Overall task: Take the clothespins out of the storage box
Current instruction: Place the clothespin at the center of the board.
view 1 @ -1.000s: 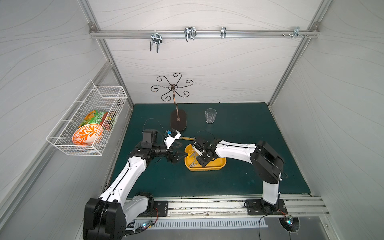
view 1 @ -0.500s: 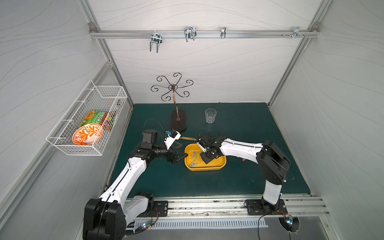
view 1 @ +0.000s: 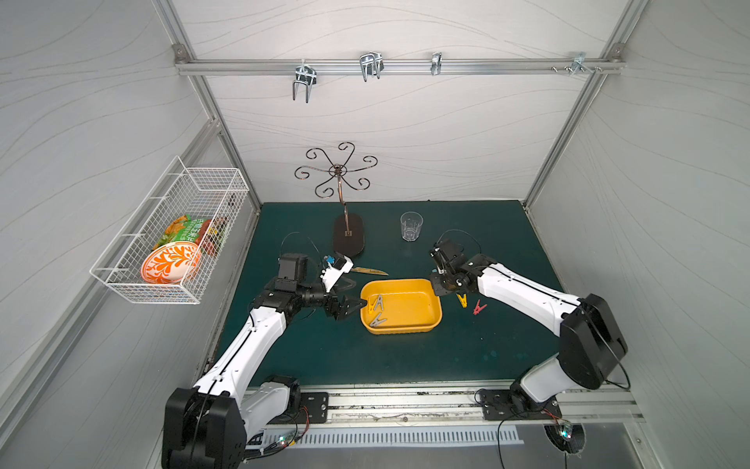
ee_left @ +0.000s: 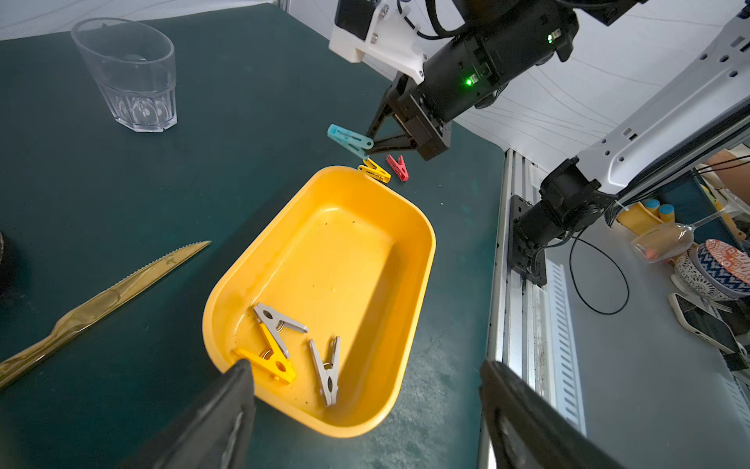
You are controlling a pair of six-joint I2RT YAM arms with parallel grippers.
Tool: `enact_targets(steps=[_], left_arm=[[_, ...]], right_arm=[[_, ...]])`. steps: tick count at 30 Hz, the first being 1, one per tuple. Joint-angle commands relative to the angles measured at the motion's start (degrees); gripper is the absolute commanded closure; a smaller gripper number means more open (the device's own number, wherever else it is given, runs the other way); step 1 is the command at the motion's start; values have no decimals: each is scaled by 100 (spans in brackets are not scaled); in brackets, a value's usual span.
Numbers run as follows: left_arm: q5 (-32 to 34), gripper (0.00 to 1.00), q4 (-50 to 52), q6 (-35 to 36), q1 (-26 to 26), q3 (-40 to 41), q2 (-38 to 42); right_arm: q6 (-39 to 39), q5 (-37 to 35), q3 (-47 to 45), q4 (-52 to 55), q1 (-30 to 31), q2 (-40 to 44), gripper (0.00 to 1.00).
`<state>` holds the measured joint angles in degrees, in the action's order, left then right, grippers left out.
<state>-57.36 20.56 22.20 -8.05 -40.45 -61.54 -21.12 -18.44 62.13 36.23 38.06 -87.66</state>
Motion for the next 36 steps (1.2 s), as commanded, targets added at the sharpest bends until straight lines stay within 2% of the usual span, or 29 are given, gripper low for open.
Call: enact_targets(steps=[1,10,16,22,25,29,36], left_arm=[[-30,11,-131,83,-30,-86,-47],[-100,11,-150,83,-30,-108,-139],[-107,11,-117,108,-31,-157,-175],[-126,11,-104,107,-32,-189,-209],[-126,11,-94,132,-30,-200,-205],[-122,10,-91,131,-30,-209,-213],[-48,11,-128,74,-32,-198,-205]], right_arm=[[-530,-476,-269,565,-258,147,100],[-716,156,-758,522,-460,-90,100],[-744,226,-946,462,-463,-216,99],[-657,209,-949,479,-458,-287,93],[-587,179,-843,554,-453,-220,84],[-486,148,-512,724,-449,-5,80],[66,946,270,474,-140,166,76]])
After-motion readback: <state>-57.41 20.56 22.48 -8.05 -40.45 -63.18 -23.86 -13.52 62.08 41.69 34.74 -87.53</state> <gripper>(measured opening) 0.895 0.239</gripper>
